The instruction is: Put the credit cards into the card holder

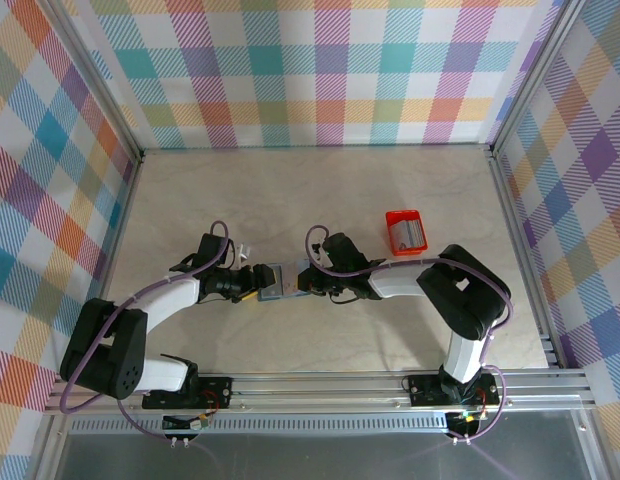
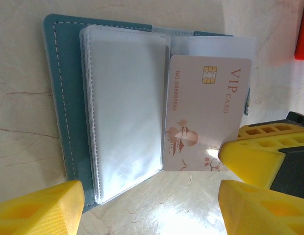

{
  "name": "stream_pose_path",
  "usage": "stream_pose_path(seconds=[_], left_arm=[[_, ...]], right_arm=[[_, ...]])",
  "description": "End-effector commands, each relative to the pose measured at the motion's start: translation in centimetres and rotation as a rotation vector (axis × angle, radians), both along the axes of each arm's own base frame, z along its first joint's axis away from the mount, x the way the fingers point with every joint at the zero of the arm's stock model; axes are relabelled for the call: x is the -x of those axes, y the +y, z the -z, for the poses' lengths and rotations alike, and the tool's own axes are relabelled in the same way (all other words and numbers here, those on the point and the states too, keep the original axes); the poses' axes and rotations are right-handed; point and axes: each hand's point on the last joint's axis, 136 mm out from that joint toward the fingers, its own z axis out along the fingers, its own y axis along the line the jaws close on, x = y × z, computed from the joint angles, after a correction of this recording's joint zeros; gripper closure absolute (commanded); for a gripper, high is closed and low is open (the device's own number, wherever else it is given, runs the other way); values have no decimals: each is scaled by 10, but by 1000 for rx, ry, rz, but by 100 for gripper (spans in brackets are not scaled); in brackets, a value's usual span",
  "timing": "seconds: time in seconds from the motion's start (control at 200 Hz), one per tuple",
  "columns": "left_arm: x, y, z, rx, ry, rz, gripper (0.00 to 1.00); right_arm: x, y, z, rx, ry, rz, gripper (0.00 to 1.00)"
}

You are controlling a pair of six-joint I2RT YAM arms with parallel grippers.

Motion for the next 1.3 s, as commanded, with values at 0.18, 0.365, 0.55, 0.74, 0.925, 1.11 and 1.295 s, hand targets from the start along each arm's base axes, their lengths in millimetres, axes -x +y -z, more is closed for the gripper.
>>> stream_pose_path(seconds=[0.18, 0.365, 0.55, 0.74, 0.925, 1.11, 1.295], left_arm=[[-6, -2, -4, 25, -17, 13, 28], [-6, -2, -2, 24, -13, 13, 28], [-6, -1, 1, 15, -2, 10, 28], [-3, 0, 7, -1, 20, 8, 28], [-2, 1, 14, -7, 42, 4, 28], [-1, 2, 16, -10, 50, 5, 28], [-1, 1, 15, -8, 48, 6, 28]], right_arm=[[-5, 8, -6, -33, 15, -9, 100], [-5, 8, -8, -42, 10, -13, 100], [-6, 10, -14, -56, -8, -22, 100], [-6, 10, -12, -55, -1, -21, 100], [-6, 10, -8, -53, 17, -11, 100], [-8, 9, -6, -56, 29, -1, 100], [-9, 10, -3, -46, 52, 4, 100]])
